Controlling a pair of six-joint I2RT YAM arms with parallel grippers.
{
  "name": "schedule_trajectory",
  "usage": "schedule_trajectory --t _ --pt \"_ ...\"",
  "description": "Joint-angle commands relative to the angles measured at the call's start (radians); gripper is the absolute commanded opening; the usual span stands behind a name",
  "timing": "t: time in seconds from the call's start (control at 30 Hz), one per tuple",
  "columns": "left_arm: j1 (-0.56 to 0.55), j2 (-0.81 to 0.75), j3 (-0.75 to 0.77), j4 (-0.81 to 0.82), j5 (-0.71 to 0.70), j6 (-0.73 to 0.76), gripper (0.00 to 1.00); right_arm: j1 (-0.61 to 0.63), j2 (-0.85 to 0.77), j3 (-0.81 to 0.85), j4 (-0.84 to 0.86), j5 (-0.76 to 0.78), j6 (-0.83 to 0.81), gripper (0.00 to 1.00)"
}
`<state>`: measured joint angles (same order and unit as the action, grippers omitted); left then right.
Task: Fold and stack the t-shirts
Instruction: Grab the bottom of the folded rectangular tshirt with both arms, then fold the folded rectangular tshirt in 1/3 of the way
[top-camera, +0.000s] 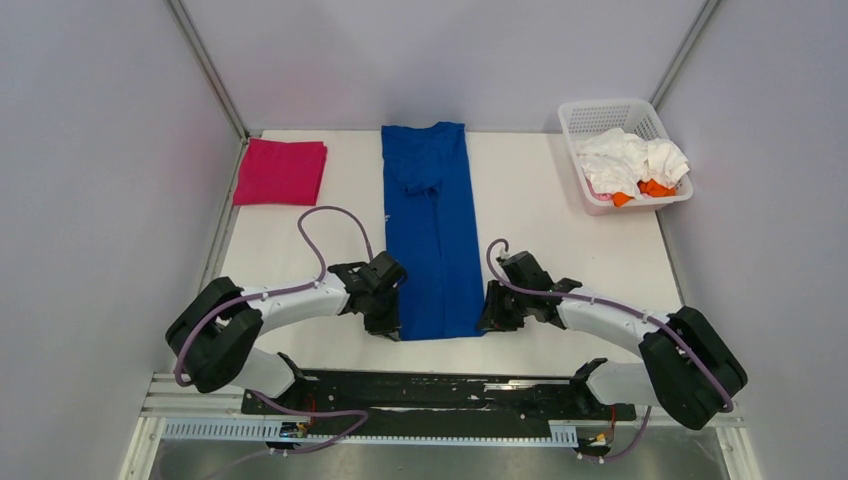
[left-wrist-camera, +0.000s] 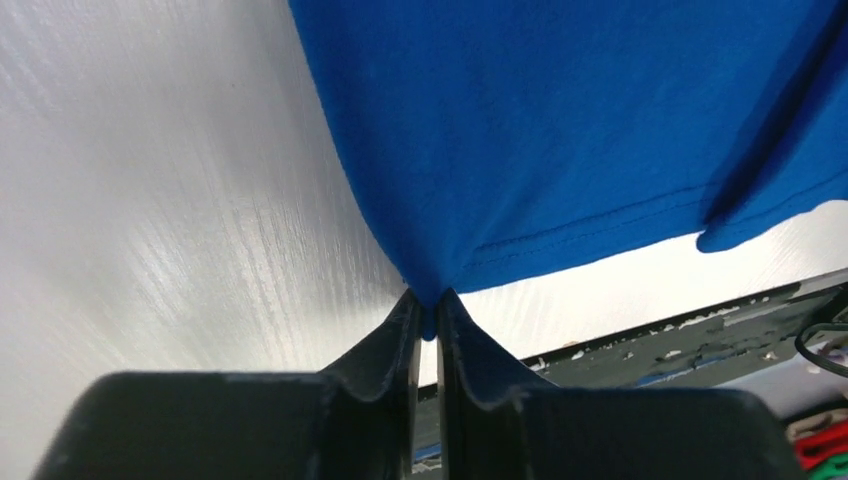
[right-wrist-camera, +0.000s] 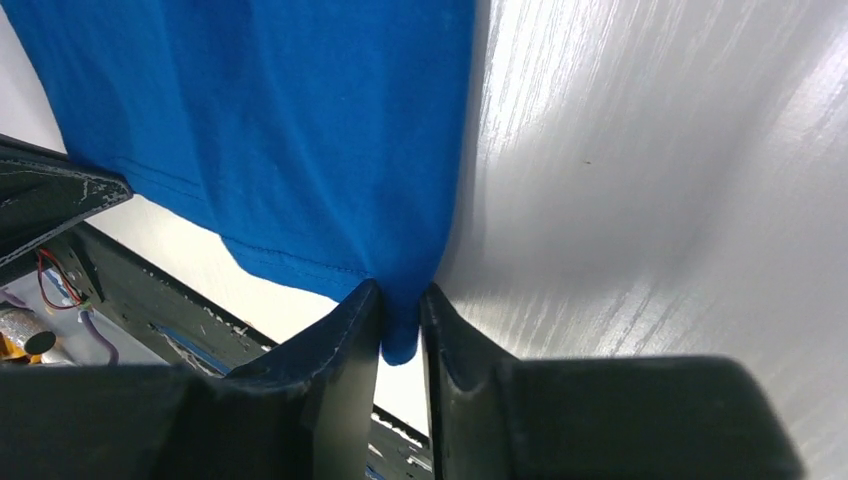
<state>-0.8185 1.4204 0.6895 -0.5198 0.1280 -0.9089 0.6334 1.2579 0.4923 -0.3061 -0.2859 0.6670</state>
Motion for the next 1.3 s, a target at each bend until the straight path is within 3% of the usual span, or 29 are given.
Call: schedule_trajectory --t 0.0,0.03,0.13,0.4,0.57,0.73,0.83,1.27 --pt "-0.005 0.051 -0.006 0.004 -0.061 0.009 0.09 -0.003 0.033 -0.006 0.047 -0.022 0.002 0.17" --pt "-0.005 0.059 0.001 0.001 -0.062 0.009 0.01 -0.003 0.036 -0.009 0.049 -0.033 -0.003 0.11" --pt "-0.009 0.048 0.003 -0.011 -0.023 0.012 0.0 -0.003 0.018 -0.027 0.054 -0.092 -0.01 0.0" --pt "-0.08 -0.153 -0.033 -0.057 0.043 -0.038 0.0 -0.001 -0.223 -0.116 0.053 -0.251 -0.007 0.0" --pt "-0.07 -0.19 0.027 -0.028 -0.002 0.001 0.0 -0.003 -0.288 -0.055 0.053 -0.058 -0.048 0.0" --pt "0.048 -0.154 0.102 0.052 -0.038 0.059 0.0 -0.012 -0.197 0.089 0.103 0.108 -0.095 0.0" --pt "0.142 -0.107 0.139 0.113 -0.022 0.098 0.0 -0.046 -0.104 0.164 0.176 0.092 -0.111 0.0" --pt "0.348 0.149 0.423 0.142 -0.044 0.233 0.0 -0.229 0.312 0.52 0.173 -0.017 -0.099 0.0"
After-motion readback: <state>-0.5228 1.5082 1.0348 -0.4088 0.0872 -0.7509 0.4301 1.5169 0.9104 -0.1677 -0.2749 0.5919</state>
